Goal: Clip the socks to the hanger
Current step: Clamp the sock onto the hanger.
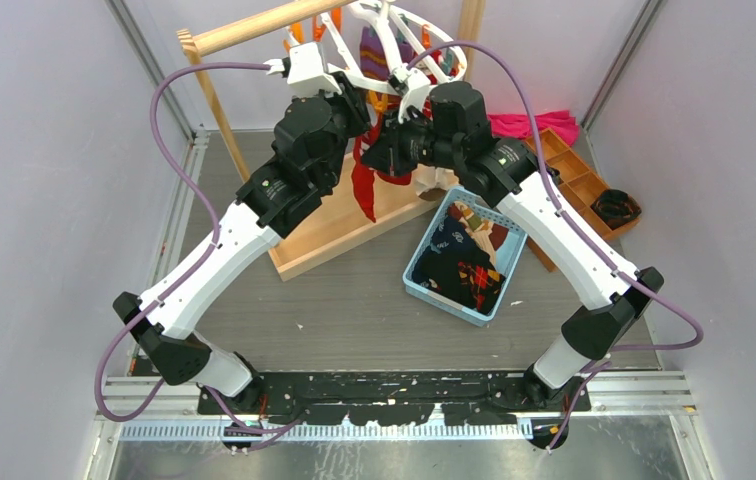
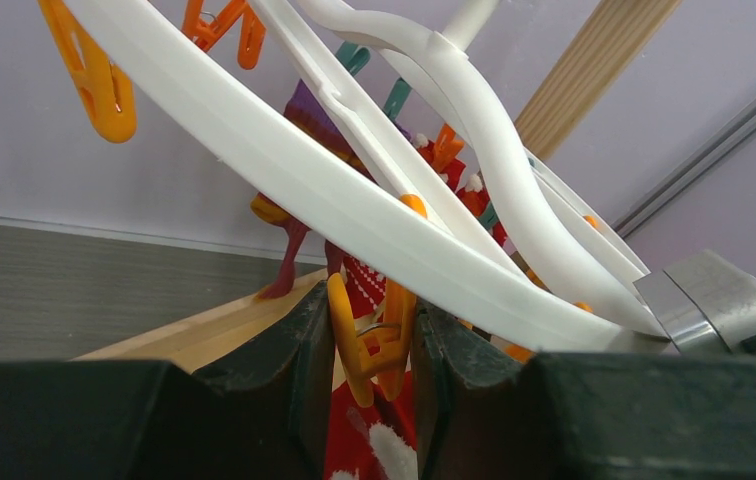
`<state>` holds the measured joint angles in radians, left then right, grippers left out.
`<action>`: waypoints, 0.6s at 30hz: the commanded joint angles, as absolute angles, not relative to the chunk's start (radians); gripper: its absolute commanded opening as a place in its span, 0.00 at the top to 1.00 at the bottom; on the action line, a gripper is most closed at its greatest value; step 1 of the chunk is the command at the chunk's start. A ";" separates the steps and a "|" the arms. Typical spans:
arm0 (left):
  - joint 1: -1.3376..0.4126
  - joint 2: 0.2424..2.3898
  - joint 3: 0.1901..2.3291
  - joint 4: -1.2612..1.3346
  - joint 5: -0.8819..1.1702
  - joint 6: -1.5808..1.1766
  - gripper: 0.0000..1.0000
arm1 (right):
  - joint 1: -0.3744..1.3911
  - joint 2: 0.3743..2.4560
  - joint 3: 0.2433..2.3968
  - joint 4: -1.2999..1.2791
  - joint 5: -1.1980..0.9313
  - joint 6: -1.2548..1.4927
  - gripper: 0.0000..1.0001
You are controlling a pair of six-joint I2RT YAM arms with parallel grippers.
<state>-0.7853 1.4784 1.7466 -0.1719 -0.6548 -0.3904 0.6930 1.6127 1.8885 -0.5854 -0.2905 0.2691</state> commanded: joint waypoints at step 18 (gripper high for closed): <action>-0.784 1.447 1.770 -0.147 -0.647 -0.419 1.00 | 0.699 1.610 1.963 -0.566 -0.314 0.242 0.99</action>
